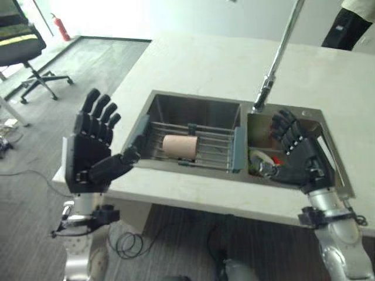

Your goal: Place the dishes in the dishwasher.

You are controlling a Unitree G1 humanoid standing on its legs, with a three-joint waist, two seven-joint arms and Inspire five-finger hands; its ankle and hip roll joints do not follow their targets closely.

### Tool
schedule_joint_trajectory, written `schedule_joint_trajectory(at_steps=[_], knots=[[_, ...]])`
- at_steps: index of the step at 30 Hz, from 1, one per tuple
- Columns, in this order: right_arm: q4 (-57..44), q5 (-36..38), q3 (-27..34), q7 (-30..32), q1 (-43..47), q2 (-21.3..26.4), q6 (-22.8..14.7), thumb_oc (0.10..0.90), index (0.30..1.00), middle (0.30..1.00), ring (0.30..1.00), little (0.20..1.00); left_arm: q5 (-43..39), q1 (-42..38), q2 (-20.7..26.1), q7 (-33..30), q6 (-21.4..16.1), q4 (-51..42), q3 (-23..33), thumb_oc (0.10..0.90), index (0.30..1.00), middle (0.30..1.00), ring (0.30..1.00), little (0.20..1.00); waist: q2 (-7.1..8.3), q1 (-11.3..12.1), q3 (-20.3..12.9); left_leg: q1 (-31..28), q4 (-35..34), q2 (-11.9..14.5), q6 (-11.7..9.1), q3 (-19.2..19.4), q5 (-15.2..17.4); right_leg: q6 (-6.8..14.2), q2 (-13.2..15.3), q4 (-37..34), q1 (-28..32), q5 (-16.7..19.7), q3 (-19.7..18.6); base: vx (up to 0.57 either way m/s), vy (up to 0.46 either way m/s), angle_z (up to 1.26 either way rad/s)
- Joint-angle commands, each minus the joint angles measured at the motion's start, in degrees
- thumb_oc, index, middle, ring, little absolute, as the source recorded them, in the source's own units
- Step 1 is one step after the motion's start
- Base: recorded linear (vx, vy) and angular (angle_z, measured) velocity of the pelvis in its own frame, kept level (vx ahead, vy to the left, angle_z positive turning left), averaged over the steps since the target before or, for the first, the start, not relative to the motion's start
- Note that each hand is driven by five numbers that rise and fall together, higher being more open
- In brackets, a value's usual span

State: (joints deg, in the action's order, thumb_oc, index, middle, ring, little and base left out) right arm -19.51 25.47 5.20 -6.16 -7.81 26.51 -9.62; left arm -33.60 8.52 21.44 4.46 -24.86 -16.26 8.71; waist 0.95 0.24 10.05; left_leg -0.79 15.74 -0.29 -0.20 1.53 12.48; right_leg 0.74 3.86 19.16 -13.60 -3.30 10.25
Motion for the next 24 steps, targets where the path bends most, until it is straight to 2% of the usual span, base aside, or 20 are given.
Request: schedule_joint_trajectory(at_steps=[1, 4, 6, 7, 8, 9, 10, 13, 14, 18, 24], knots=[[-1.1, 0.0, 3.9, -0.1, 3.5, 2.0, -6.4, 0.800, 0.900, 0.900, 0.900, 0.900, -3.3, -2.7, 1.0, 3.2, -4.2, -6.3, -0.1, 0.800, 0.900, 0.900, 0.900, 0.900, 3.25, 1.7, -1.5, 1.7, 3.3, 1.5, -5.4, 6.4, -12.6, 4.2, 3.7, -2.0, 8.3, -3.7, 0.5, 0.15, -0.281, -0.17], [-0.8, -0.2, 4.3, -0.1, 3.8, 2.1, -5.9, 0.800, 0.900, 0.900, 0.900, 0.900, -3.7, -2.0, 0.9, 4.7, -4.5, -6.2, 0.4, 0.800, 0.900, 0.900, 0.900, 0.900, 2.65, 1.6, -0.8, 3.5, 1.4, 4.4, -5.4, 7.4, -11.3, 4.6, 3.3, -2.0, 9.1, -4.1, 0.0, 0.06, 0.011, -0.07], [-0.7, -0.4, 4.4, -0.3, 4.4, 2.1, -5.2, 0.800, 0.900, 0.900, 0.900, 0.900, -2.8, -1.2, 1.0, 5.6, -5.2, -6.4, 0.7, 0.800, 0.900, 0.900, 0.900, 0.900, 0.55, 1.5, -0.9, 7.2, 1.4, 7.4, -5.7, 5.7, -7.1, 5.3, 1.9, -2.0, 9.2, -4.7, -0.6, 0.06, 0.210, -0.03], [-0.9, -0.8, 4.2, -0.5, 4.5, 2.6, -4.9, 0.800, 0.900, 0.900, 0.900, 0.900, 1.1, -0.9, 1.7, 5.2, -7.4, -6.4, 0.6, 0.800, 0.900, 0.900, 0.900, 0.900, -0.54, 1.7, -1.4, 9.2, 1.4, 7.7, -6.2, 2.4, -6.3, 5.6, 1.1, -2.0, 9.0, -5.1, -1.6, 0.09, 0.213, -0.13], [-1.2, -1.1, 4.1, -0.7, 4.6, 3.1, -4.6, 0.800, 0.900, 0.900, 0.900, 0.900, 4.2, -0.8, 2.3, 4.6, -7.6, -6.5, 0.7, 0.800, 0.900, 0.900, 0.900, 0.900, -0.83, 1.5, -1.8, 9.2, 1.4, 7.8, -6.2, 1.1, -6.4, 5.5, 1.0, -2.0, 8.7, -5.4, -2.4, 0.07, 0.195, -0.25], [-1.3, -1.2, 4.3, -0.8, 4.4, 3.6, -4.5, 0.800, 0.900, 0.900, 0.900, 0.900, 6.3, -0.9, 3.1, 3.8, -7.1, -6.6, 0.9, 0.800, 0.900, 0.900, 0.900, 0.900, -1.04, 1.1, -2.3, 8.9, 1.4, 8.2, -6.3, 1.7, -5.8, 5.6, 1.4, -2.0, 8.4, -5.6, -2.2, 0.05, 0.256, -0.28], [-1.8, 0.3, 5.6, -0.3, 3.1, 5.2, -4.3, 0.800, 0.900, 0.900, 0.900, 0.900, 6.9, -2.5, 5.4, 3.4, -5.0, -5.6, 1.6, 0.800, 0.900, 0.900, 0.900, 0.900, -1.55, 0.2, -3.3, 9.2, 1.4, 8.8, -6.9, 2.1, -5.6, 5.9, 2.2, -2.0, 8.5, -6.0, -1.4, 0.04, 0.329, -0.22], [-2.2, 0.6, 8.0, -1.1, 1.4, 5.1, -3.7, 0.800, 0.900, 0.900, 0.900, 0.900, 4.5, -3.2, 9.4, 11.1, -0.6, -3.7, 4.5, 0.800, 0.900, 0.900, 0.900, 0.900, -2.76, -1.0, -4.4, 8.9, 1.4, 8.1, -6.8, 2.1, -4.8, 6.4, 3.2, -2.0, 8.5, -6.3, -0.6, 0.07, 0.275, 0.11], [-2.6, 0.3, 8.2, -1.4, 1.4, 5.1, -2.8, 0.800, 0.900, 0.900, 0.900, 0.900, 5.1, -3.1, 11.1, 12.0, -0.5, -3.4, 5.3, 0.800, 0.900, 0.900, 0.900, 0.900, -3.05, -1.2, -4.8, 8.6, 1.4, 7.8, -6.5, 2.1, -4.4, 6.7, 3.5, -2.0, 8.4, -6.4, -0.9, 0.09, 0.228, 0.12], [-2.0, -0.7, 7.5, -1.5, 3.0, 5.3, -1.4, 0.800, 0.900, 0.900, 0.900, 0.900, 6.9, -4.6, 14.3, 12.0, 0.7, -2.2, 6.2, 0.800, 0.900, 0.900, 0.900, 0.900, -3.30, -1.2, -5.3, 8.1, 1.4, 7.4, -5.9, 2.6, -3.5, 7.3, 4.3, -2.0, 8.5, -6.3, -1.1, 0.05, 0.137, 0.04], [-1.4, -1.1, 7.0, -1.8, 4.6, 6.9, 0.7, 0.800, 0.900, 0.900, 0.900, 0.900, 12.8, -7.1, 20.1, 11.4, 5.2, 0.9, 6.2, 0.800, 0.900, 0.900, 0.900, 0.900, -3.28, -2.2, -5.8, 7.1, 1.4, 6.8, -4.9, 3.4, -2.2, 8.1, 4.8, -2.0, 8.2, -6.0, -2.8, 0.04, 0.107, -0.08]])
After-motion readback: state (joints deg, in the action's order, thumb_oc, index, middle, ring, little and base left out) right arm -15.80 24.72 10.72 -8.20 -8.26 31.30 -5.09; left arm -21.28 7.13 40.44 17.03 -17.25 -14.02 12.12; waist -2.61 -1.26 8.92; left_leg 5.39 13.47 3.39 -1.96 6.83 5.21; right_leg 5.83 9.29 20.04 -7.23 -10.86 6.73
